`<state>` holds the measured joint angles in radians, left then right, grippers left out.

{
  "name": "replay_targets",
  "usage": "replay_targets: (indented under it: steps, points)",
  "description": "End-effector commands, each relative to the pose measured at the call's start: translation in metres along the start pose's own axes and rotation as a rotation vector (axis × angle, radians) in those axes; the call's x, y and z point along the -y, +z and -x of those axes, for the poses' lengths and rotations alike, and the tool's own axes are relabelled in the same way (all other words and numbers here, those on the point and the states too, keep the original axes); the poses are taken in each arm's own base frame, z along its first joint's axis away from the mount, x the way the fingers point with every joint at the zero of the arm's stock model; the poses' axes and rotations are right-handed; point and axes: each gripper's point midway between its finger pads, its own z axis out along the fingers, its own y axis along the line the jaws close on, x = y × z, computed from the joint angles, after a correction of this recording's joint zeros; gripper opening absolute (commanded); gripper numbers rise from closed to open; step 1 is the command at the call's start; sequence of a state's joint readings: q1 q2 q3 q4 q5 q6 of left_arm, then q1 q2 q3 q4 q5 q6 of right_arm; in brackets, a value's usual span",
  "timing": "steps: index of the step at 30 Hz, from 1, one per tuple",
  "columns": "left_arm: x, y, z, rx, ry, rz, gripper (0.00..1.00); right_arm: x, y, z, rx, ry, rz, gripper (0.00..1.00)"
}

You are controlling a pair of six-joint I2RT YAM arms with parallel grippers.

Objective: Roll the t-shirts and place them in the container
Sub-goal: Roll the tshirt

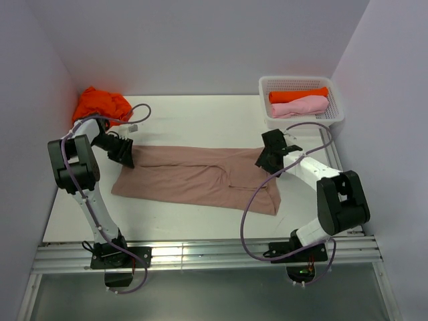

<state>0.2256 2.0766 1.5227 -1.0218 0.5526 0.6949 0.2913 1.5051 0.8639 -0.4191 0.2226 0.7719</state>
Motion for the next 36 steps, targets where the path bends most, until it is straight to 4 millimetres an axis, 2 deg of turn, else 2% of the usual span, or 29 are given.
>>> replay_targets:
  steps: [1, 5, 10, 15, 18, 21, 25, 27, 28, 31, 32, 33, 34, 36]
  points:
    - [0.009, -0.025, 0.023, 0.080, 0.096, 0.024, 0.40, 0.019, -0.014, 0.017, 0.043, 0.023, -0.040, 0.63]
    - [0.023, -0.041, 0.035, 0.126, 0.139, 0.003, 0.46, 0.029, -0.013, 0.009, 0.013, 0.020, -0.056, 0.72]
    - [0.038, -0.061, 0.049, 0.180, 0.185, -0.021, 0.48, 0.025, -0.002, 0.001, -0.026, -0.005, -0.049, 0.80]
    - [0.054, -0.075, 0.053, 0.213, 0.207, -0.055, 0.48, 0.026, 0.008, -0.008, -0.072, -0.011, -0.069, 0.81]
    - [0.057, -0.082, 0.053, 0.231, 0.222, -0.055, 0.48, 0.027, 0.012, -0.014, -0.096, -0.009, -0.078, 0.78]
    - [0.057, -0.090, 0.052, 0.246, 0.228, -0.055, 0.48, 0.029, 0.016, -0.019, -0.122, -0.010, -0.095, 0.69]
    - [0.060, -0.100, 0.051, 0.262, 0.223, -0.066, 0.48, 0.029, 0.018, -0.023, -0.146, -0.017, -0.104, 0.44]
    - [0.059, -0.104, 0.051, 0.272, 0.227, -0.063, 0.48, 0.029, 0.020, -0.023, -0.156, -0.022, -0.115, 0.37]
    - [0.059, -0.106, 0.051, 0.274, 0.228, -0.061, 0.48, 0.030, 0.020, -0.024, -0.160, -0.025, -0.122, 0.28]
    - [0.059, -0.109, 0.049, 0.276, 0.230, -0.057, 0.48, 0.029, 0.019, -0.020, -0.156, -0.030, -0.138, 0.09]
    - [0.059, -0.110, 0.048, 0.275, 0.227, -0.059, 0.48, 0.028, 0.019, -0.016, -0.151, -0.035, -0.141, 0.07]
    - [0.059, -0.111, 0.047, 0.277, 0.232, -0.057, 0.48, 0.034, 0.017, -0.014, -0.148, -0.045, -0.176, 0.03]
    - [0.058, -0.112, 0.046, 0.278, 0.228, -0.057, 0.48, 0.031, 0.016, -0.007, -0.135, -0.049, -0.183, 0.02]
    - [0.058, -0.114, 0.045, 0.277, 0.231, -0.055, 0.48, 0.039, 0.011, 0.000, -0.123, -0.071, -0.231, 0.01]
